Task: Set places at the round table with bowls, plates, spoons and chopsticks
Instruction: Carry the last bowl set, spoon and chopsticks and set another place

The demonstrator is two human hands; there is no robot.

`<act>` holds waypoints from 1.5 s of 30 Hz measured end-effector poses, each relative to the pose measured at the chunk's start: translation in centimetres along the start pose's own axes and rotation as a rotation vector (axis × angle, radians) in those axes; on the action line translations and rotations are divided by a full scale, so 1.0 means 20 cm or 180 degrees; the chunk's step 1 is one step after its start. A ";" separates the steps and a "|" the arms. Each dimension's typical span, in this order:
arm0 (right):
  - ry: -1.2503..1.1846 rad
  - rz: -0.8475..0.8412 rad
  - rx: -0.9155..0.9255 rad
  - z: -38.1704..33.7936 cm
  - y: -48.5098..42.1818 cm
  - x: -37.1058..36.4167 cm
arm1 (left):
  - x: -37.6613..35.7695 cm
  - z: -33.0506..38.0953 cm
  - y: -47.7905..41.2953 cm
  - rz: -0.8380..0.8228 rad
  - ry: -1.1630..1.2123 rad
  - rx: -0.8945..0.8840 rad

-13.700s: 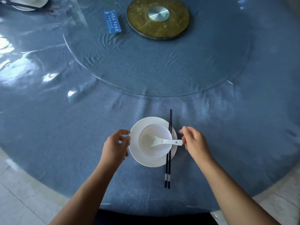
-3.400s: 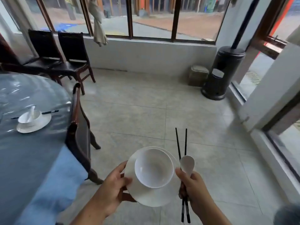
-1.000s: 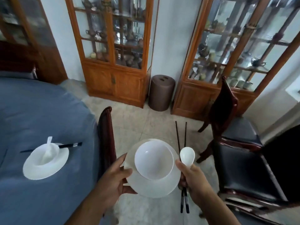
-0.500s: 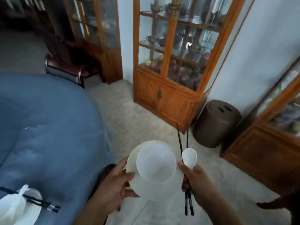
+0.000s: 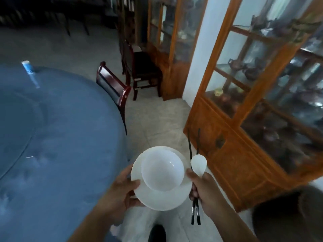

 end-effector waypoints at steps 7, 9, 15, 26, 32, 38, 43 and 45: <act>0.0148 -0.0481 0.0098 -0.53 -0.83 -0.28 | -0.09 0.43 -0.74 0.0301 0.0198 -0.0177; 0.0175 -0.0660 0.0120 -0.67 -1.08 -0.39 | -0.10 0.55 -0.95 0.0392 0.0203 -0.0260; 0.0327 -0.1287 0.0376 -1.09 -1.89 -0.85 | -0.05 0.93 -1.64 0.0723 0.0350 -0.0640; 0.1201 -0.2761 0.0513 -1.86 -2.86 -2.16 | 0.33 1.57 -2.46 0.2288 0.1005 -0.1144; 0.1867 -0.3505 0.0770 -1.92 -2.97 -2.95 | 0.75 1.65 -2.66 0.3101 0.1712 -0.1491; 0.2393 -0.4090 0.0826 -1.89 -2.89 -3.63 | 1.07 1.71 -2.67 0.3840 0.2112 -0.1643; 0.2849 -0.4722 0.0694 -1.74 -2.74 -4.05 | 1.19 1.69 -2.60 0.4549 0.2563 -0.1714; 0.3069 -0.5082 0.0666 -1.63 -2.67 -4.21 | 1.24 1.66 -2.57 0.4894 0.2721 -0.1647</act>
Point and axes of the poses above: each hand's wrist, its own y-axis away from the middle knuckle, its own x-axis out of the back of the hand, z = x × y, the point moved 6 cm from there along -y, towards the middle knuckle, and after that the axes turned 10 degrees about z, right-handed, at the moved point
